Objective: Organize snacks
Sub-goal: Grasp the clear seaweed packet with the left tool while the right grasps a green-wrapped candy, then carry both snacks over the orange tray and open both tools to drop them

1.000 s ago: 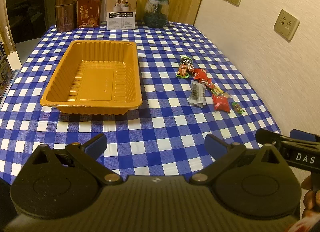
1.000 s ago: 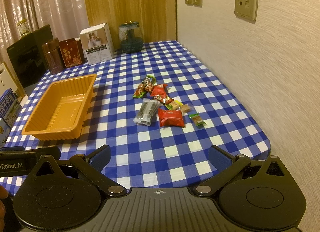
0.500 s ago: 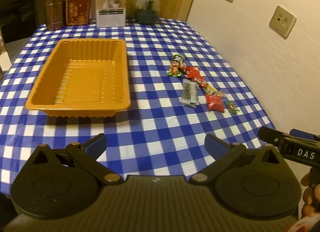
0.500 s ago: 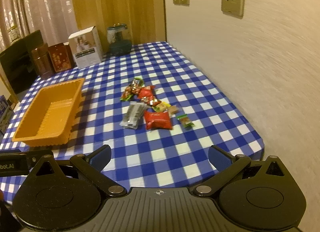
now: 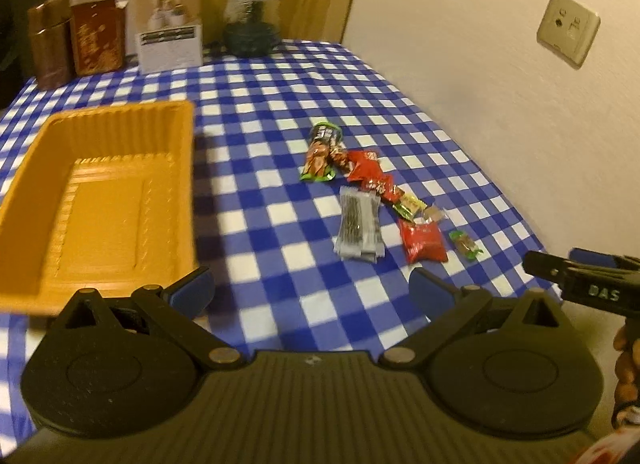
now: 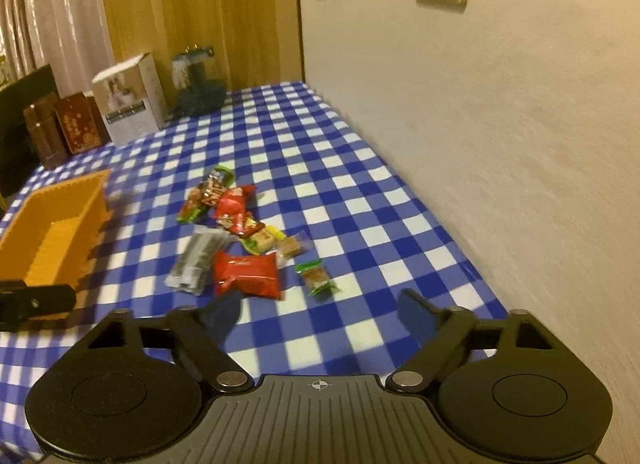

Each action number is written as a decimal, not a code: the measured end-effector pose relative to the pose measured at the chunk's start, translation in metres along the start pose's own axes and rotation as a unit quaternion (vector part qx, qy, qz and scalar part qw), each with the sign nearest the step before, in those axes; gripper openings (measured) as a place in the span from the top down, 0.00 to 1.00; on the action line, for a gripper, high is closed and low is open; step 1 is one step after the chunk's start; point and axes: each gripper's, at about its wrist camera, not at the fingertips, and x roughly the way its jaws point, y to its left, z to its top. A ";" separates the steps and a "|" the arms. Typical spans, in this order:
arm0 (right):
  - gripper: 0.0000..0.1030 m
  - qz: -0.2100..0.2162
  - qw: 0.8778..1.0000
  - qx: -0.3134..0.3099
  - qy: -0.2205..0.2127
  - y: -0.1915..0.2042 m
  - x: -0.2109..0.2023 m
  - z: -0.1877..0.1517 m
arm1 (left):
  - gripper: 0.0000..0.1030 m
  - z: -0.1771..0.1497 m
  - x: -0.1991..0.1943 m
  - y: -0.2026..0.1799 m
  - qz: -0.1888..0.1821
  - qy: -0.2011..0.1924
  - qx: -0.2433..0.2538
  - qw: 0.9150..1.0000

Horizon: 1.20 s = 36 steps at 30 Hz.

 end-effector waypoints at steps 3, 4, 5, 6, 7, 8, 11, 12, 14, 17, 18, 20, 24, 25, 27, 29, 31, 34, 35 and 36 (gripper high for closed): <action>0.31 0.007 1.000 -0.015 0.005 -0.008 0.024 0.003 | 0.04 0.008 0.020 -0.004 0.001 0.001 0.018 1.000; 0.34 0.009 1.000 -0.021 0.008 -0.010 0.033 0.004 | 0.05 0.010 0.027 -0.005 0.001 0.002 0.024 1.000; 0.37 0.012 1.000 -0.026 0.010 -0.011 0.041 0.005 | 0.06 0.012 0.033 -0.007 0.002 0.005 0.028 1.000; 0.39 0.015 0.999 -0.031 0.013 -0.013 0.049 0.005 | 0.07 0.013 0.039 -0.007 0.001 0.008 0.031 0.999; 0.44 0.019 0.999 -0.038 0.015 -0.014 0.057 0.006 | 0.09 0.015 0.046 -0.008 0.000 0.012 0.034 0.999; 0.47 0.024 0.999 -0.046 0.017 -0.015 0.064 0.006 | 0.11 0.016 0.051 -0.009 -0.002 0.015 0.037 0.999; 0.56 0.037 0.997 -0.061 0.027 -0.016 0.082 0.008 | 0.14 0.019 0.065 -0.012 0.000 0.019 0.049 0.999; 0.56 0.037 0.997 -0.064 0.030 -0.016 0.088 0.008 | 0.14 0.019 0.069 -0.013 0.000 0.019 0.055 0.998; 0.60 0.040 0.996 -0.072 0.032 -0.016 0.096 0.008 | 0.14 0.020 0.077 -0.016 -0.003 0.020 0.065 0.998; 0.64 0.048 0.995 -0.081 0.040 -0.016 0.107 0.007 | 0.14 0.021 0.087 -0.020 -0.004 0.021 0.083 0.996; 0.65 0.049 0.994 -0.085 0.042 -0.016 0.110 0.006 | 0.15 0.022 0.090 -0.021 -0.003 0.022 0.087 0.996; 0.75 0.051 0.994 -0.088 0.045 -0.015 0.115 0.005 | 0.16 0.023 0.096 -0.023 -0.003 0.023 0.091 0.996; 0.80 0.047 0.995 -0.083 0.042 -0.015 0.117 0.005 | 0.21 0.026 0.108 -0.024 -0.017 0.028 0.094 0.995; 0.80 0.047 0.995 -0.077 0.041 -0.015 0.116 0.004 | 0.21 0.027 0.111 -0.026 -0.021 0.027 0.096 0.995; 0.80 0.044 0.996 -0.070 0.039 -0.016 0.115 0.004 | 0.25 0.029 0.116 -0.028 -0.028 0.029 0.099 0.994; 0.80 0.042 0.996 -0.064 0.037 -0.017 0.113 0.004 | 0.31 0.030 0.122 -0.031 -0.032 0.029 0.101 0.994; 0.80 0.041 0.997 -0.058 0.036 -0.018 0.111 0.004 | 0.35 0.032 0.130 -0.032 -0.039 0.031 0.100 0.994; 0.80 0.039 0.997 -0.050 0.034 -0.019 0.108 0.004 | 0.42 0.034 0.140 -0.035 -0.047 0.035 0.101 0.993; 0.80 0.039 0.997 -0.049 0.034 -0.019 0.107 0.004 | 0.44 0.035 0.142 -0.037 -0.049 0.035 0.102 0.993; 0.80 0.038 0.998 -0.048 0.033 -0.019 0.107 0.004 | 0.45 0.035 0.144 -0.039 -0.051 0.036 0.103 0.993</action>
